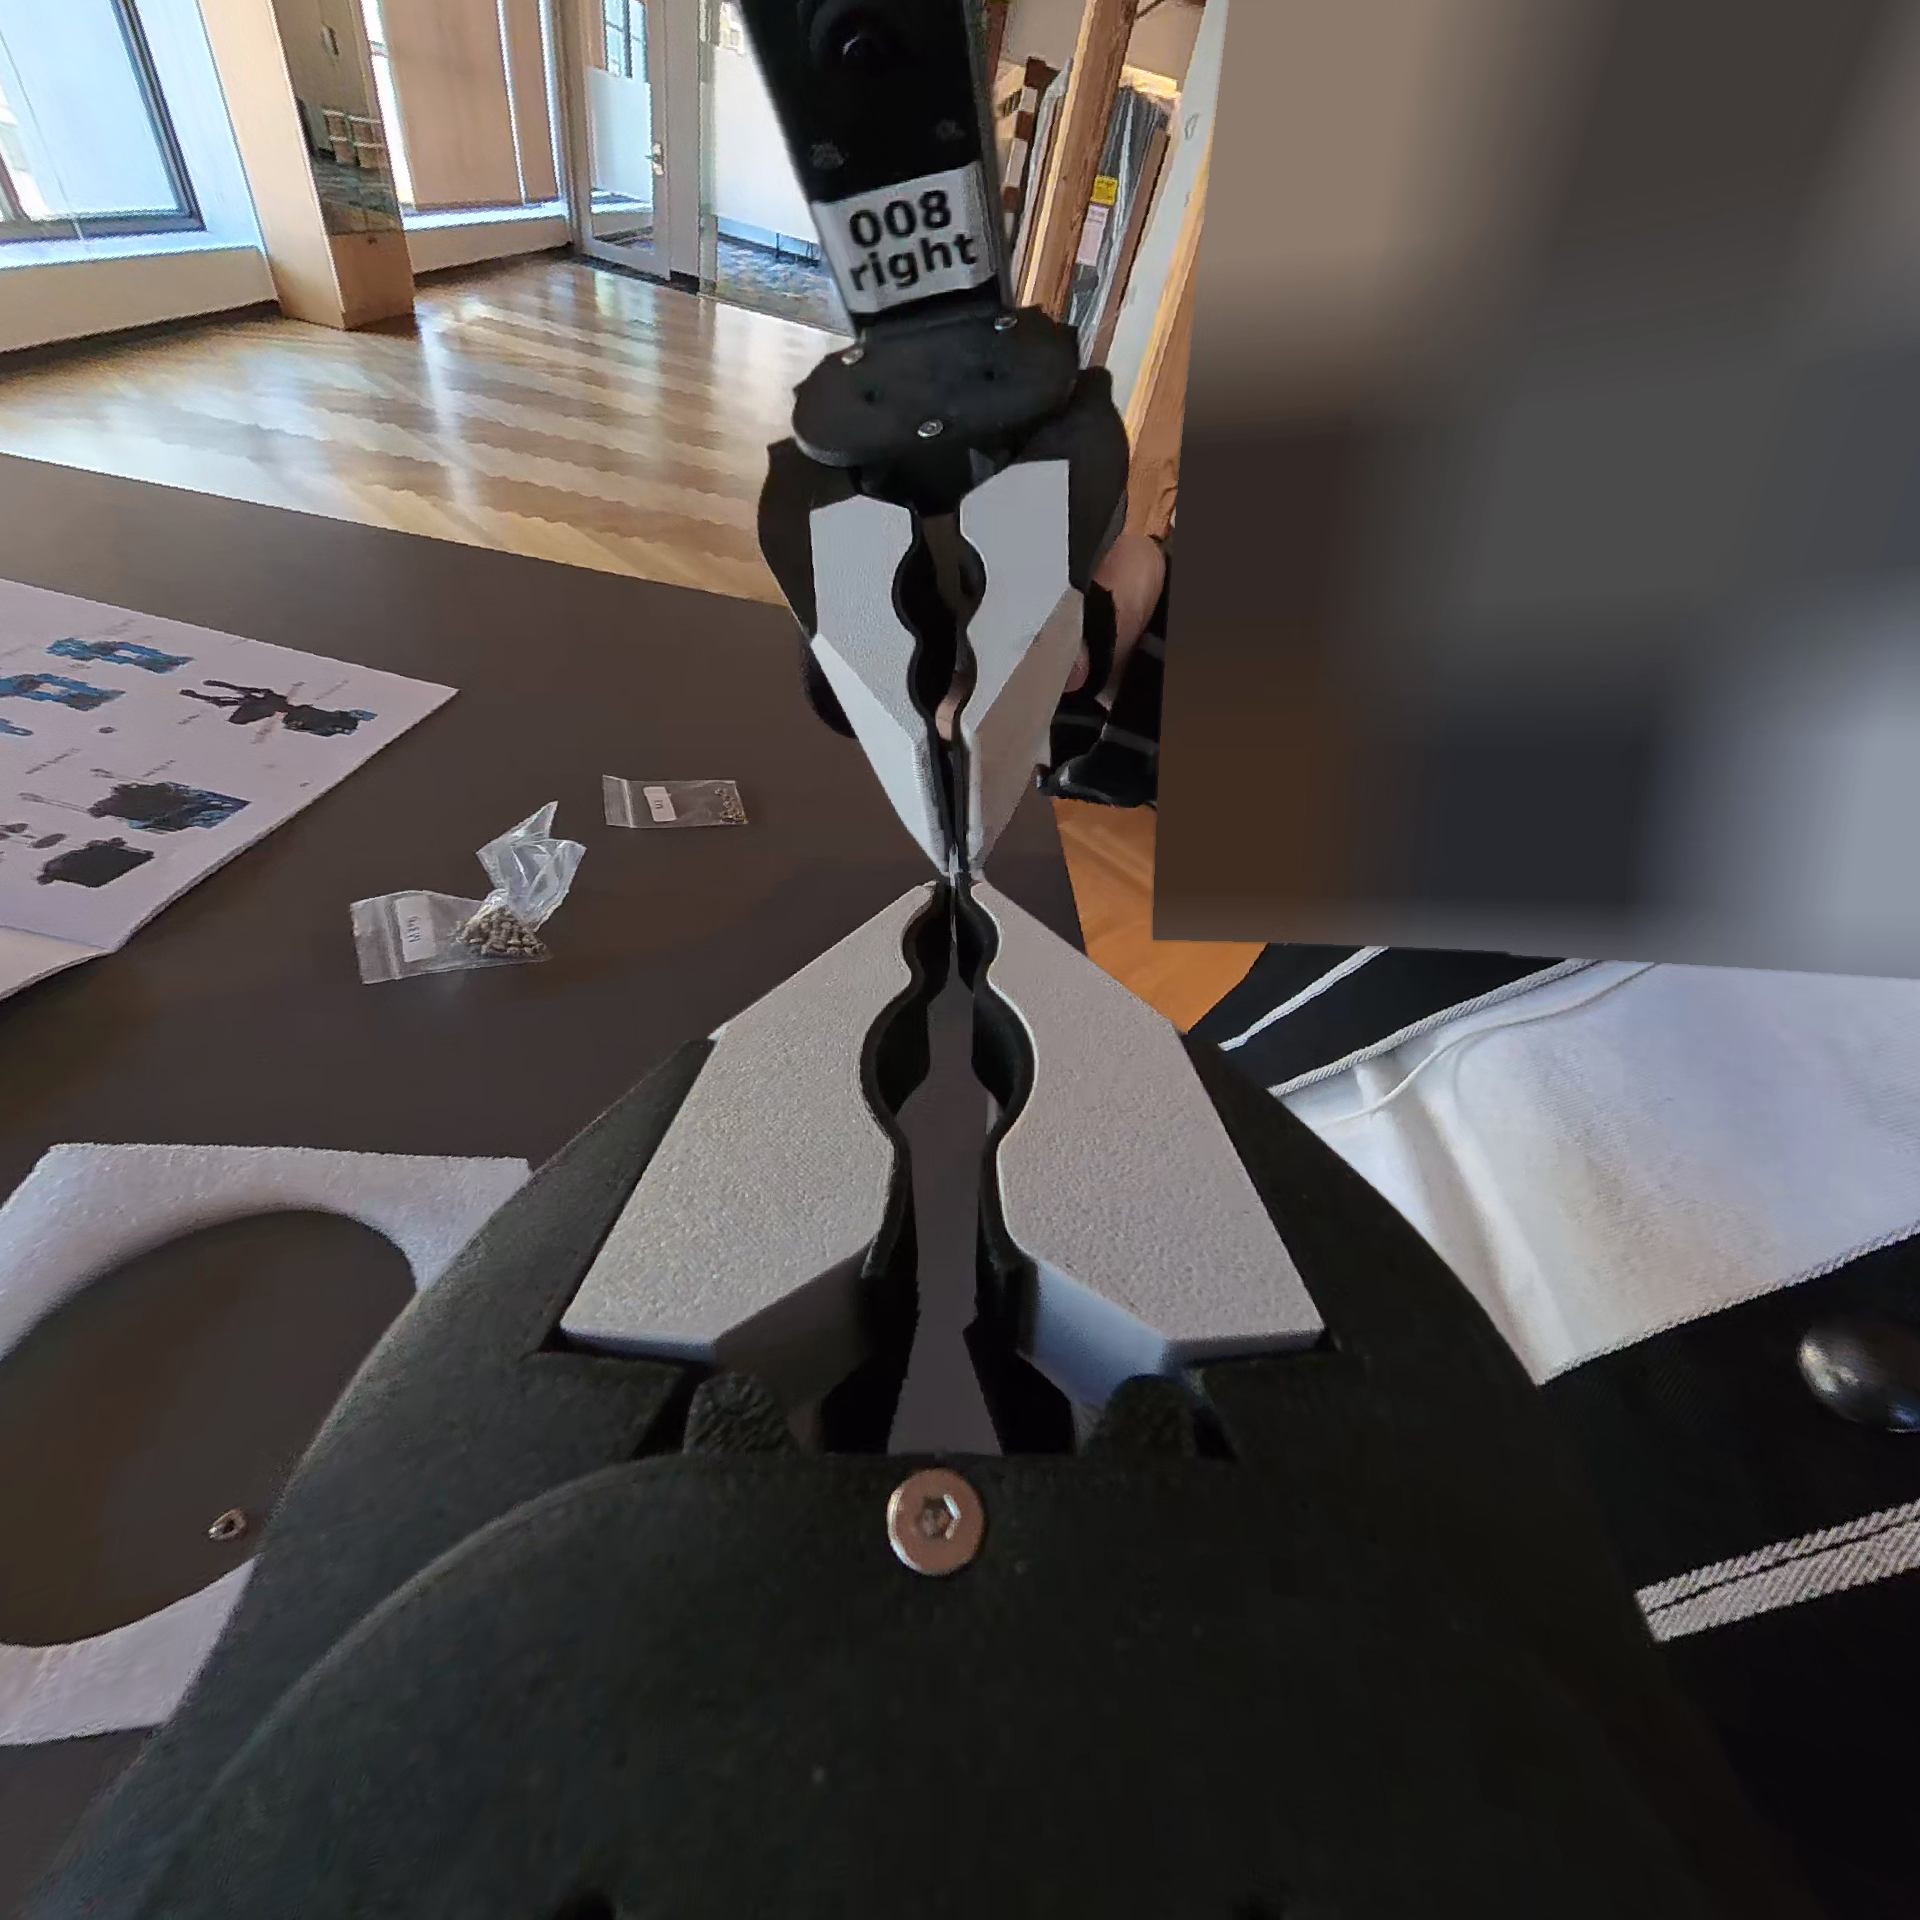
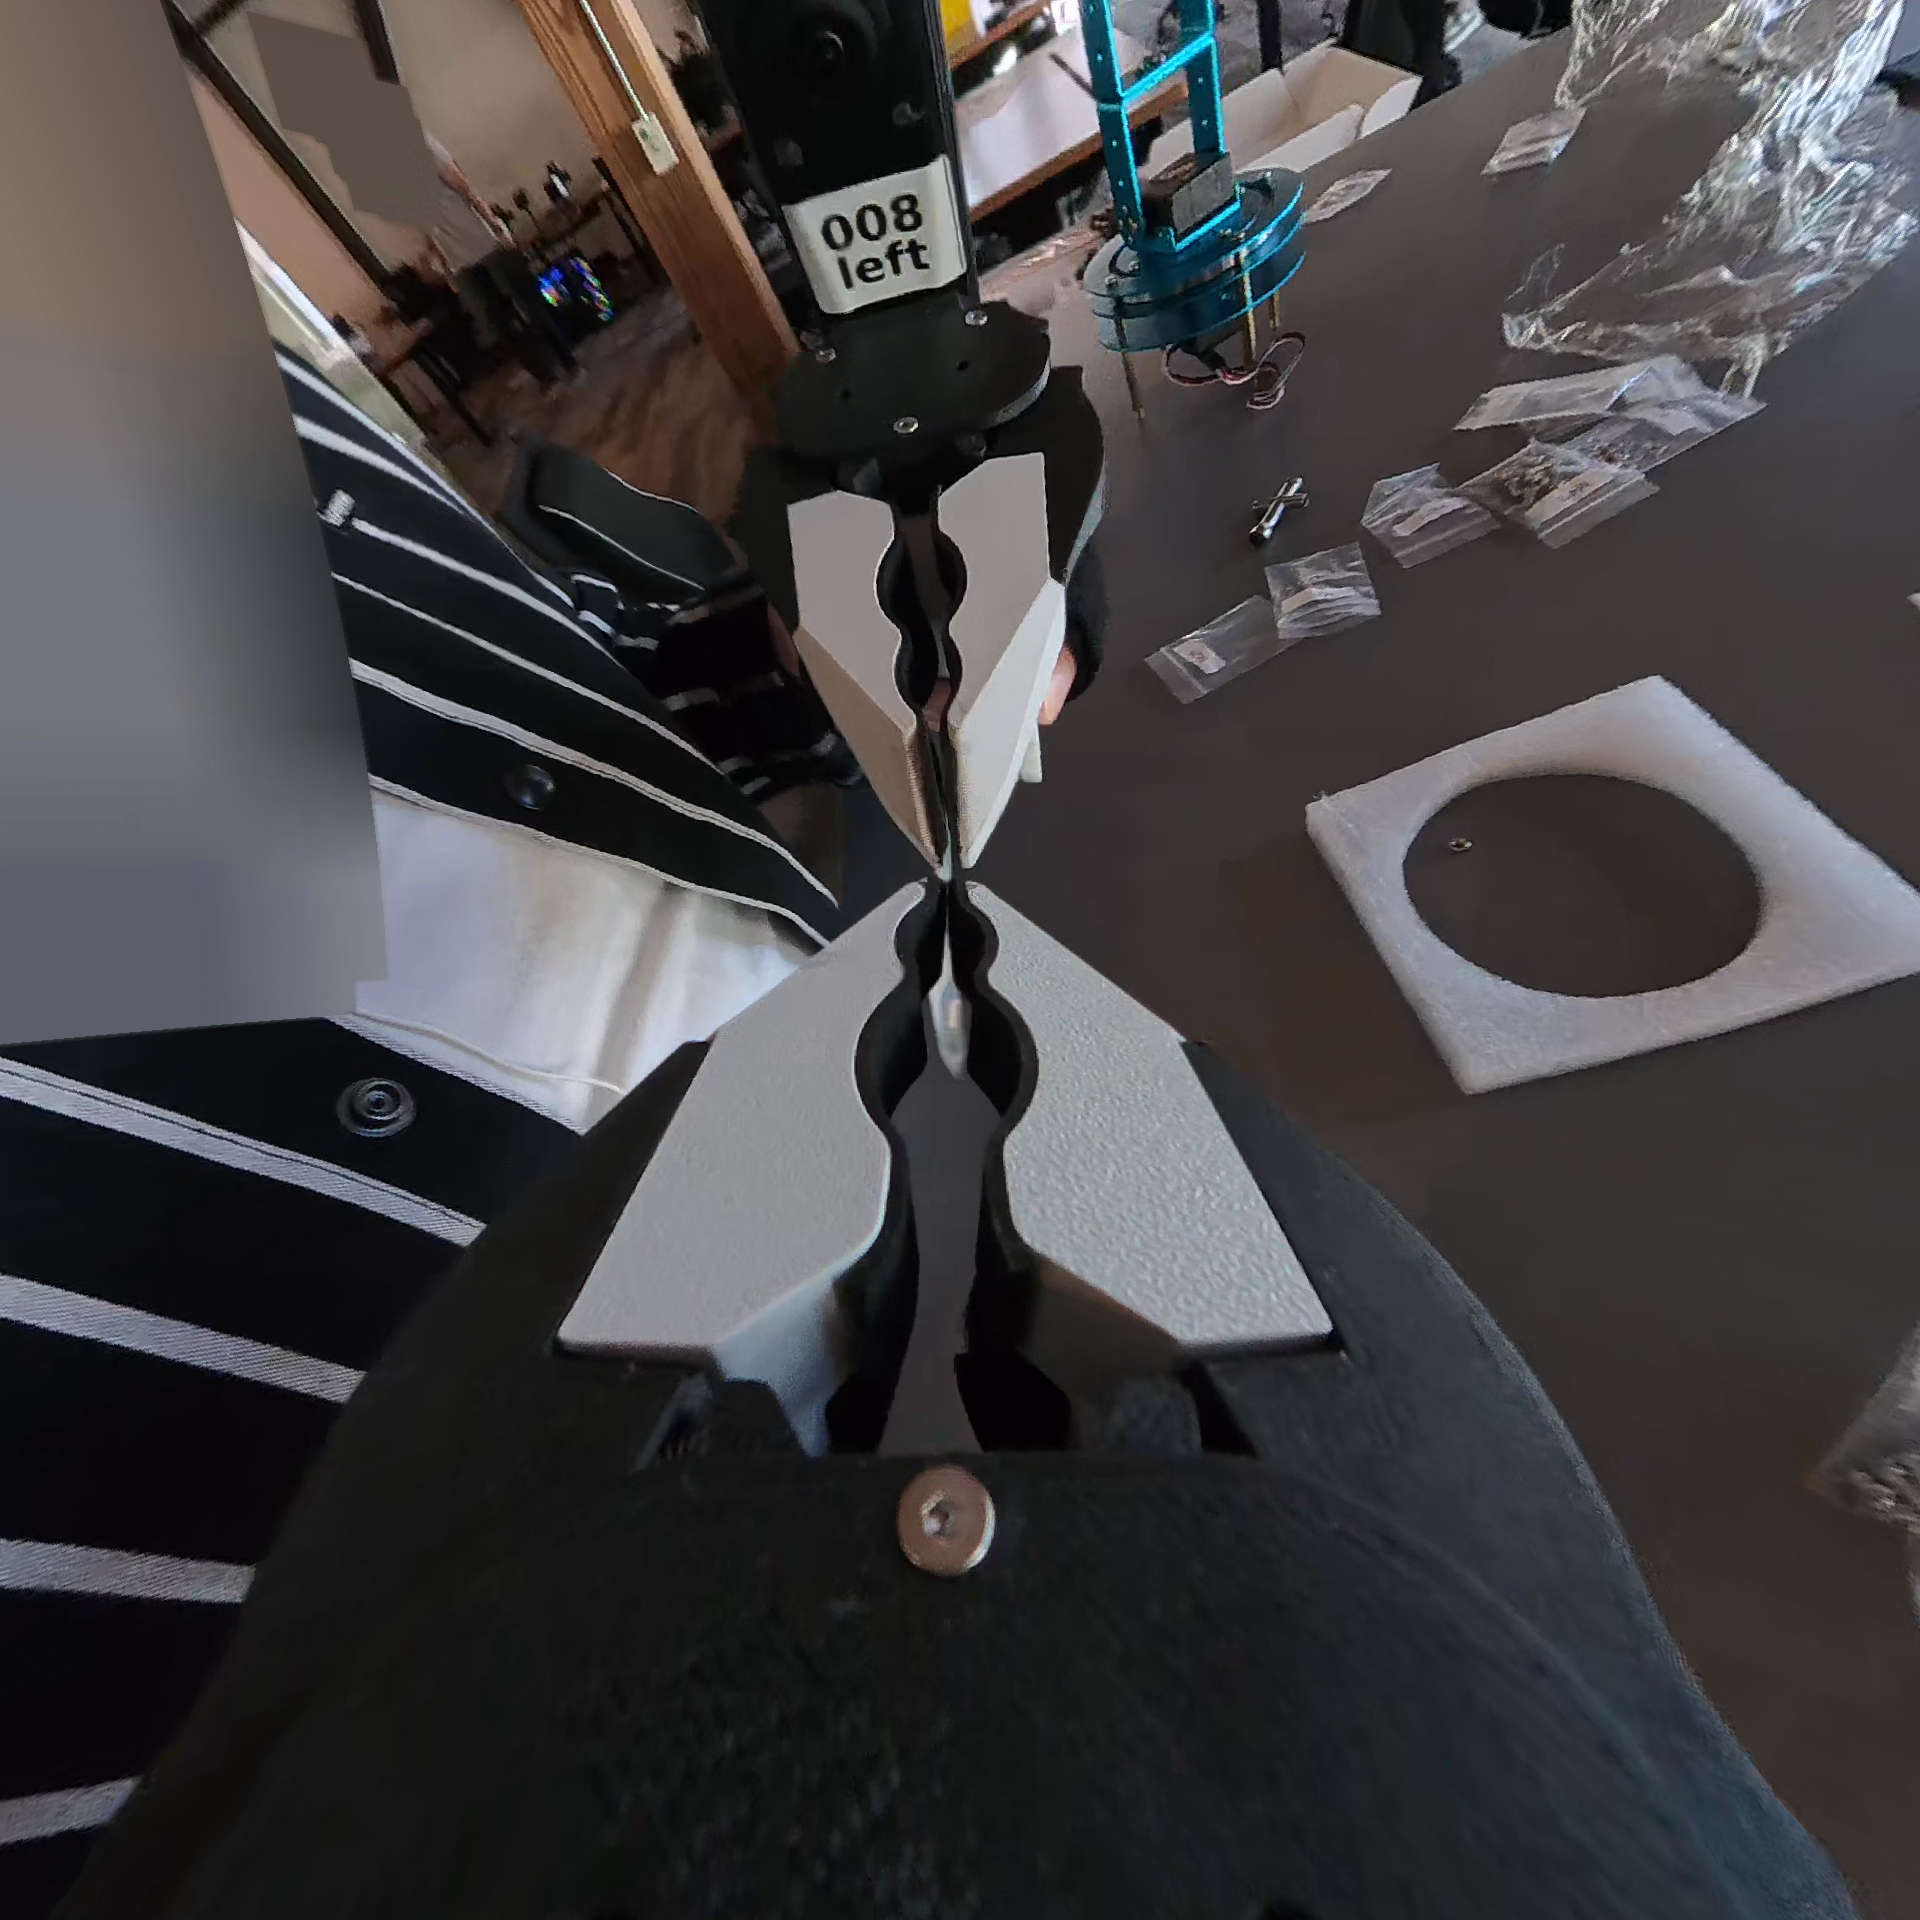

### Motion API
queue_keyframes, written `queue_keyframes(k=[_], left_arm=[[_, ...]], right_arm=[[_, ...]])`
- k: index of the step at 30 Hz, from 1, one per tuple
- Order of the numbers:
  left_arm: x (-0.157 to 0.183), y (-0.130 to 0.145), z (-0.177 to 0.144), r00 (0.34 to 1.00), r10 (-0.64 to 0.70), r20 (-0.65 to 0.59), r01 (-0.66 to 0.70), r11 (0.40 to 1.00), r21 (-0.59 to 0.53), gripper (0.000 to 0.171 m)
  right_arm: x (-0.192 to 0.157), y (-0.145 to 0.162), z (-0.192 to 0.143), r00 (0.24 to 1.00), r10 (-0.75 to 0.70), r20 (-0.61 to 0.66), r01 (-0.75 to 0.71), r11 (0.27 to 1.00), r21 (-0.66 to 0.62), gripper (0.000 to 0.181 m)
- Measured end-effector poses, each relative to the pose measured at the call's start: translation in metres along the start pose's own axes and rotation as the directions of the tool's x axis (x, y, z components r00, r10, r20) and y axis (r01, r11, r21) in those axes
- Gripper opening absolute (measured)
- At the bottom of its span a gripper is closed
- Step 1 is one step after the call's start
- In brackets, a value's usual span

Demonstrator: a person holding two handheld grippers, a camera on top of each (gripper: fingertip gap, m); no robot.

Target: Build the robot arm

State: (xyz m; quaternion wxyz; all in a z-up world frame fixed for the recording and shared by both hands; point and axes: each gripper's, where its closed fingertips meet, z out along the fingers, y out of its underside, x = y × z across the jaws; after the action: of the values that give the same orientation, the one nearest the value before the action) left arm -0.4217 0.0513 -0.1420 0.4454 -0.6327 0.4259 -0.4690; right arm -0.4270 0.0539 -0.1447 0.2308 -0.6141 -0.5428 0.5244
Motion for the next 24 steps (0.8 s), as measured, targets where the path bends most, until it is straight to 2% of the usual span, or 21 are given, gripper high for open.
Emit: queue_keyframes(k=[4,7,9,13,20,24], left_arm=[[0.0000,-0.0031,-0.0007,0.999,-0.030,-0.015,0.030,0.999,0.026,0.000],[-0.0033,-0.0010,-0.0001,0.999,-0.034,0.004,0.034,0.999,0.021,0.000],[-0.0036,-0.0030,-0.0009,0.999,-0.041,0.003,0.041,0.999,0.036,0.000],[-0.0044,-0.0046,-0.0014,0.999,-0.032,0.014,0.032,0.998,0.046,0.000],[-0.0041,-0.0055,-0.0024,0.999,-0.022,0.025,0.021,0.998,0.051,0.000],[-0.0025,-0.0078,-0.0043,0.998,-0.055,-0.004,0.055,0.996,0.068,0.000]], right_arm=[[0.0003,-0.0028,-0.0006,1.000,0.006,0.010,-0.006,0.999,0.034,0.000],[0.0076,-0.0028,0.0003,0.992,-0.087,-0.089,0.090,0.995,0.031,0.000],[0.0076,-0.0060,-0.0002,0.990,-0.096,-0.105,0.102,0.993,0.051,0.000],[0.0094,-0.0073,0.0003,0.992,-0.072,-0.108,0.079,0.994,0.069,0.000],[0.0010,-0.0072,0.0001,0.999,-0.031,-0.032,0.034,0.996,0.088,0.000],[0.0015,-0.0103,-0.0007,0.997,-0.058,-0.046,0.063,0.992,0.109,0.000]])
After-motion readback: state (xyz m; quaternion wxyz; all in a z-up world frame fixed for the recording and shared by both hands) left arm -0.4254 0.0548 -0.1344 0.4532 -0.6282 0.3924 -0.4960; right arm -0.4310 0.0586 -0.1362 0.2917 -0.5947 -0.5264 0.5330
